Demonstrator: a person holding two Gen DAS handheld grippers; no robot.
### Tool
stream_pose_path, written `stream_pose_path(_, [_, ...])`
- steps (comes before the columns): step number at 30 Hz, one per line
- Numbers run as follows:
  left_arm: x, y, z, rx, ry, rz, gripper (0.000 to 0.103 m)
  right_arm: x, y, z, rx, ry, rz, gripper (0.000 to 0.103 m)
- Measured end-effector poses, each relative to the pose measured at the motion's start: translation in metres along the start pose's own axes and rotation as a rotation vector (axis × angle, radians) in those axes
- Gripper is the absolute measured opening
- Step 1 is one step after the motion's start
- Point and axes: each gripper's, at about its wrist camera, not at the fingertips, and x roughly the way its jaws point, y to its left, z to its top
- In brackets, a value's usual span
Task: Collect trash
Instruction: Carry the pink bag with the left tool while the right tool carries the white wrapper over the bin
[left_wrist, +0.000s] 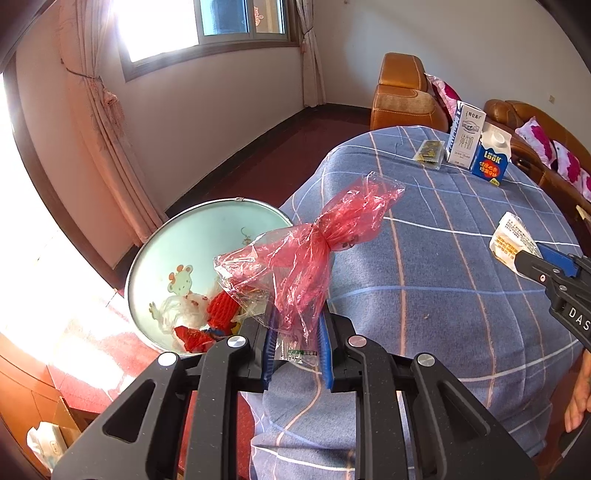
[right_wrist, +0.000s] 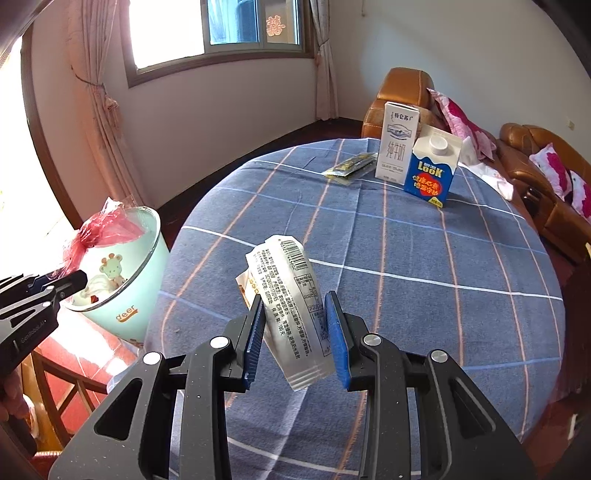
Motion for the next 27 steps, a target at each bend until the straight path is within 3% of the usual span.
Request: stream_pose_path(27, [-0.005, 0.065, -0.019, -0.105, 0.000, 0.062, 0.019, 0.007, 0.081, 0.004, -0.133, 0.006, 0.080, 0.033])
